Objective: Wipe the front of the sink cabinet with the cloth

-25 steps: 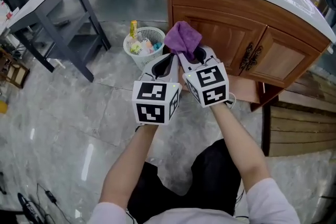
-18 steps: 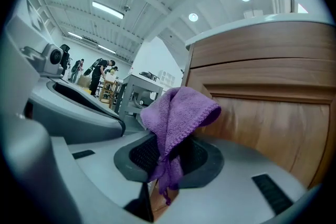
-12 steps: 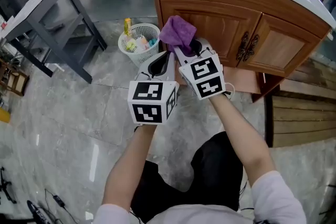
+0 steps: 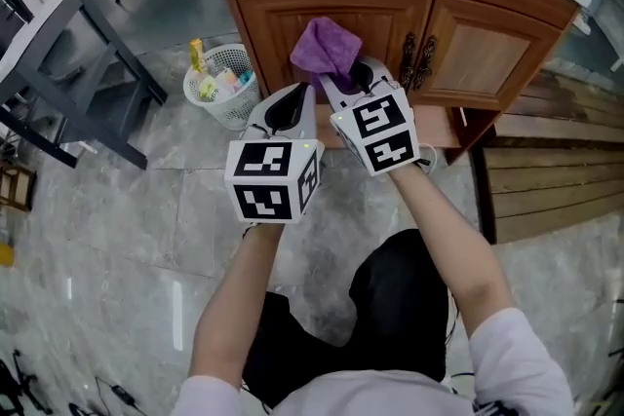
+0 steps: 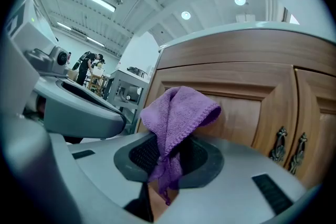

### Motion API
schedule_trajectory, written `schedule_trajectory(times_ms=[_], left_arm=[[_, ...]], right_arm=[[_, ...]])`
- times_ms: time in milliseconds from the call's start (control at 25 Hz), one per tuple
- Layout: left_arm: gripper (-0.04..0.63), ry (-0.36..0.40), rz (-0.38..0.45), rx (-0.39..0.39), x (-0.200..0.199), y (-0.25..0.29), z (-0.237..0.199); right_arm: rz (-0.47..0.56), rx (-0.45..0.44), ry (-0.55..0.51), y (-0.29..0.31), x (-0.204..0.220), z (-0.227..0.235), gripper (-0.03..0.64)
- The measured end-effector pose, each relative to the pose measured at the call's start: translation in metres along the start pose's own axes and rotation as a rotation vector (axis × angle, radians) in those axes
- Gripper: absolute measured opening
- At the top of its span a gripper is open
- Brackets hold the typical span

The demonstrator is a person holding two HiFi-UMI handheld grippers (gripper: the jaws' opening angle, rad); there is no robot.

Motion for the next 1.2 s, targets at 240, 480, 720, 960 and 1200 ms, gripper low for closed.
schedule_trajectory(times_ms=[240,480,720,960,1200], left_arm=[[0.003,-0.002,0.009,0.063,-0.006,0.016,0.026],[0.003,0.002,0.005,0.136,-0.008,0.035,0.057],[0.003,0.008,0.004,0.189,-0.011,0.049,0.080],[0.003,0.013,0.008,0.245,-0.014,0.062,0.104],[0.003,0.031,0.007,0.314,-0.015,0.075,0.138]], right_arm=[[-0.017,0.058,-0.002,-0.023,0.006,0.025,0.077],[-0.018,0.122,0.004,-0.048,0.006,0.054,0.077],[-0.010,0.148,0.039,-0.067,0.005,0.071,0.077],[-0.005,0.185,0.062,-0.091,0.006,0.086,0.077],[-0.017,0.256,0.069,-0.119,0.016,0.112,0.077]])
Point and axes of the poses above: the fingertips, and each gripper's own axes: y forward along the fingers, z to its right, x out of its underside, the point moved 3 cm from there along -y, backward along the fingers, and after that the axes turned 1 degree about z, right-handed, at the moved point
